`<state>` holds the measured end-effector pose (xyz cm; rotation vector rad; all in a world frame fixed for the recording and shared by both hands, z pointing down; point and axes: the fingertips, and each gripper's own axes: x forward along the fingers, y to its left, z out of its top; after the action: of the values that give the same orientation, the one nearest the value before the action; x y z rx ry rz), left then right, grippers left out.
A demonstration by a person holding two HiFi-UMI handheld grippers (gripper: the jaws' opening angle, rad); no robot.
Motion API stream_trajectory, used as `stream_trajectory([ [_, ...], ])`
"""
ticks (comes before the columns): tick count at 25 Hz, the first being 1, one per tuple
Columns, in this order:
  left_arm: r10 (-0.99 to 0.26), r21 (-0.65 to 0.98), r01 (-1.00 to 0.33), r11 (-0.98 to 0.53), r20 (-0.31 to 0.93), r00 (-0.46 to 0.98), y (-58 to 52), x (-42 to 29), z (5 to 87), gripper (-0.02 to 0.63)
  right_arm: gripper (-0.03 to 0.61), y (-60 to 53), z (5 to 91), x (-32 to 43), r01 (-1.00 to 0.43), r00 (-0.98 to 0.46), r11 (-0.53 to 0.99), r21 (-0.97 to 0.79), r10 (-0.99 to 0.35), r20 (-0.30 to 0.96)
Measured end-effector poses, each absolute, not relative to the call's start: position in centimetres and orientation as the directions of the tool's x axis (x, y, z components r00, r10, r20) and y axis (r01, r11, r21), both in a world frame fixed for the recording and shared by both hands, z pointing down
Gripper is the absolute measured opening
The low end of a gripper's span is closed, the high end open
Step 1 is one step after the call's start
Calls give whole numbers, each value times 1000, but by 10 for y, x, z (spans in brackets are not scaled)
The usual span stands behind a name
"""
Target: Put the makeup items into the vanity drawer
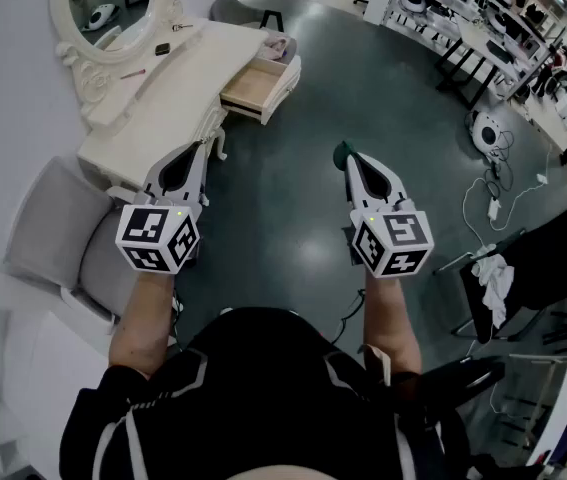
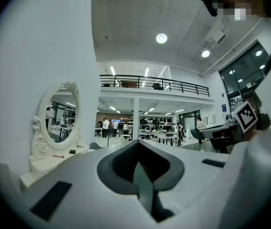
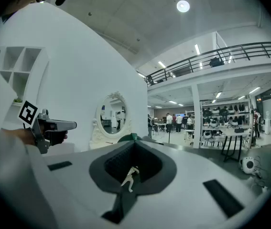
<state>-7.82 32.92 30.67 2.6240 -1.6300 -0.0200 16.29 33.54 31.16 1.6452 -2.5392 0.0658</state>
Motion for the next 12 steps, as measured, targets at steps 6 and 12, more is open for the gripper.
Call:
stream_trajectory([
  [6, -888, 19, -888, -459, 33, 459, 334, -66, 309, 3, 5, 335, 311, 168, -907, -416, 422, 22, -901, 118],
  [12, -897, -1, -897, -441, 43, 441, 336, -50, 310, 3, 5, 337, 308, 184, -903, -429, 430, -8, -899, 88],
])
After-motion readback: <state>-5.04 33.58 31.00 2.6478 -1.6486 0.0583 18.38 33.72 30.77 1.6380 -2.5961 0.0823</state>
